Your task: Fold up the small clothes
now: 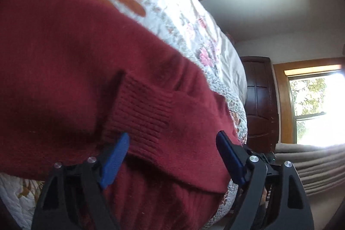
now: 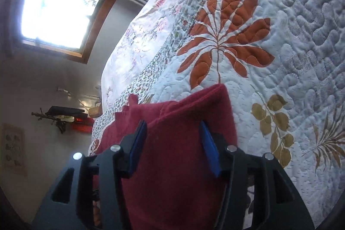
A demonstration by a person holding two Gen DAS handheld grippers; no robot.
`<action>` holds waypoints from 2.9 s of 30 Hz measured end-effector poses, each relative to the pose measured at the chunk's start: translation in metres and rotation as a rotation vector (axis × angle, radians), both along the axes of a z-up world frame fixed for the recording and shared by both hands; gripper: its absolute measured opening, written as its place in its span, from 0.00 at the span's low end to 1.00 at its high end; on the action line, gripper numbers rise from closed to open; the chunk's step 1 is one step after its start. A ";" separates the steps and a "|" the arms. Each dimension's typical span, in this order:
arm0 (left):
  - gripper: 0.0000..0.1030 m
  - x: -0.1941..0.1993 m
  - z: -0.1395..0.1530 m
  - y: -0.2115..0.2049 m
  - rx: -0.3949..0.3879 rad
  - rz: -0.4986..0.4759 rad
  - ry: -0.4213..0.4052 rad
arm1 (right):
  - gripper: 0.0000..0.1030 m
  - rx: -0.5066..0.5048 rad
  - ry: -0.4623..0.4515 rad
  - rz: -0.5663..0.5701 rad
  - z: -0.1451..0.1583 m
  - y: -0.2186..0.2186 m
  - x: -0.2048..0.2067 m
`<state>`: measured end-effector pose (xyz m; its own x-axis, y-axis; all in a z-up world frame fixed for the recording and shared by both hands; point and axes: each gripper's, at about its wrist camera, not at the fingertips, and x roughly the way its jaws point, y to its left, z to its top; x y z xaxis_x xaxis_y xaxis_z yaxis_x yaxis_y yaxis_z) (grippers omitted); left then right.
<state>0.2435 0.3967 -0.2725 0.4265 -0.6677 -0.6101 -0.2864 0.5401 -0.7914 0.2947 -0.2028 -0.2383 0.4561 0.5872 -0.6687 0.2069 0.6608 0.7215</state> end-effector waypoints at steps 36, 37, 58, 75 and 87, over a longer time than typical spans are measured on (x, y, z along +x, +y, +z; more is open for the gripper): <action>0.95 -0.216 -0.038 0.361 -0.094 0.978 0.026 | 0.65 -0.094 -0.038 0.593 0.067 0.284 -0.092; 0.87 -0.212 -0.036 0.363 -0.055 0.967 0.042 | 0.65 -0.092 -0.038 0.580 0.067 0.280 -0.093; 0.07 -0.131 0.188 0.235 0.248 0.566 -0.418 | 0.65 -0.032 -0.034 0.152 0.066 0.127 -0.139; 0.07 0.006 0.142 -0.116 0.337 -0.226 -0.394 | 0.65 0.044 0.011 -0.075 0.038 0.038 -0.170; 0.62 -0.022 0.079 -0.208 0.348 -0.399 -0.292 | 0.76 0.036 -0.011 -0.009 0.047 0.021 -0.165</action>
<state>0.2220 0.1885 -0.1931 0.3669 -0.5926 -0.7171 0.1940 0.8026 -0.5640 0.1302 -0.1815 -0.1916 0.4688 0.6065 -0.6421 0.2046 0.6327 0.7469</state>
